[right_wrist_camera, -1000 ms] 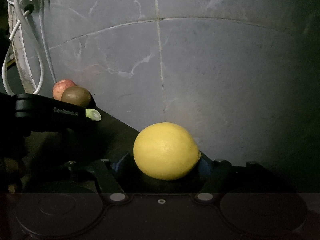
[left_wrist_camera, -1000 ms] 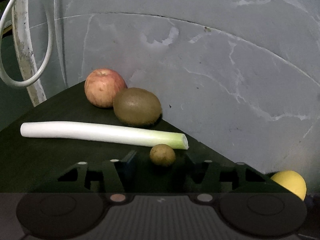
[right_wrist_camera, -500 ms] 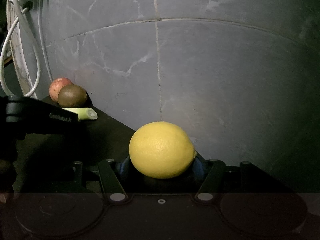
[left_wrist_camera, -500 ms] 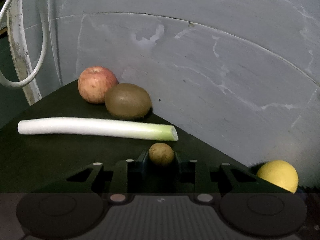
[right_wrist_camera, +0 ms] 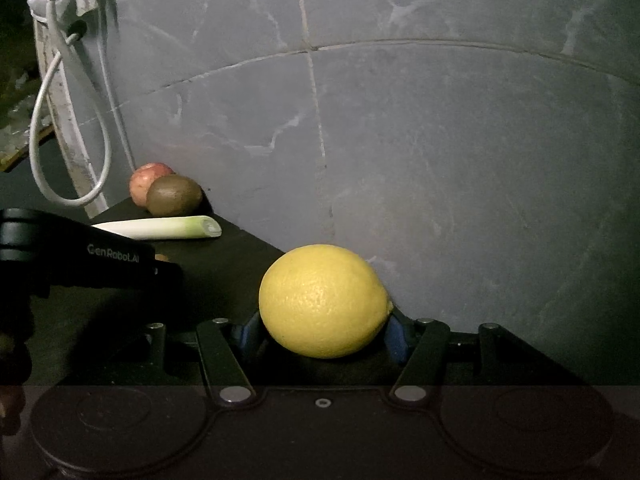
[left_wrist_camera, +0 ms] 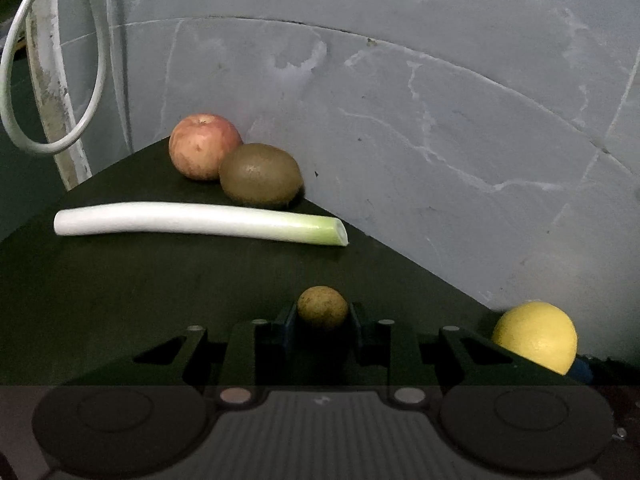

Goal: Organize fruits

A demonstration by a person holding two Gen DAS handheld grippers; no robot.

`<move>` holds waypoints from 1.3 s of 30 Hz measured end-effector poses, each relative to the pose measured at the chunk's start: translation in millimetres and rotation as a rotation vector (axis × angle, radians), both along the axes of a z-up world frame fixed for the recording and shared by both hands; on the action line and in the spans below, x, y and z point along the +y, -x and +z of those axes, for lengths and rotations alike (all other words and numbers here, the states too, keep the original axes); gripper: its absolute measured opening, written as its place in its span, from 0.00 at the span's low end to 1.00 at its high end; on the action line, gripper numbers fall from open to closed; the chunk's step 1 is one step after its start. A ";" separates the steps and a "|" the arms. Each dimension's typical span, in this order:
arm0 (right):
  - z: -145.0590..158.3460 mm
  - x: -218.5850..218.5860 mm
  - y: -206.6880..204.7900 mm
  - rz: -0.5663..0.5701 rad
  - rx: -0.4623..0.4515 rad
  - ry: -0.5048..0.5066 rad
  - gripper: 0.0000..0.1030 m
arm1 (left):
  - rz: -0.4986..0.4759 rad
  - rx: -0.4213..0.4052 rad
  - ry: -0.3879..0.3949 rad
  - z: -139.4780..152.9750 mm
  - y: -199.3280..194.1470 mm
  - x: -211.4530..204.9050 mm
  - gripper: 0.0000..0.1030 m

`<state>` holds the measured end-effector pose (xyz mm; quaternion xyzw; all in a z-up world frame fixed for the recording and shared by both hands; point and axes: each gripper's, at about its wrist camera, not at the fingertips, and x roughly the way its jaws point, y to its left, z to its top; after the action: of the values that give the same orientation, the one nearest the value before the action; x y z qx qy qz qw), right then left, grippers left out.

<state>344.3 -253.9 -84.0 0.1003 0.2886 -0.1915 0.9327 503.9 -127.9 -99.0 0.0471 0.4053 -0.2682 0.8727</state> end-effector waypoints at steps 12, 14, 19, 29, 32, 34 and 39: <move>7.3 15.6 16.8 0.065 -0.033 -0.009 0.60 | 0.045 -0.001 0.017 15.8 15.6 21.2 0.29; 10.4 19.5 19.1 0.077 -0.041 -0.010 0.60 | 0.060 0.003 0.021 18.6 16.5 26.0 0.29; 23.8 33.1 24.6 0.116 -0.070 -0.010 0.60 | 0.105 -0.003 0.055 36.0 24.6 44.1 0.29; 48.4 75.6 30.5 0.241 -0.112 0.000 0.60 | 0.200 -0.047 0.076 66.4 44.0 107.1 0.29; 51.4 92.3 29.3 0.288 -0.118 0.001 0.60 | 0.246 -0.056 0.074 70.2 50.9 132.7 0.29; 53.4 105.9 29.3 0.331 -0.120 0.005 0.60 | 0.280 -0.061 0.070 72.3 55.7 152.0 0.29; 59.0 136.8 26.1 0.462 -0.126 0.019 0.60 | 0.369 -0.065 0.061 75.4 68.6 202.3 0.29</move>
<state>318.2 -117.0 -25.0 0.0346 0.2436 0.0311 0.9688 435.3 74.4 -23.6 -0.0457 0.3704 -0.1139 0.9207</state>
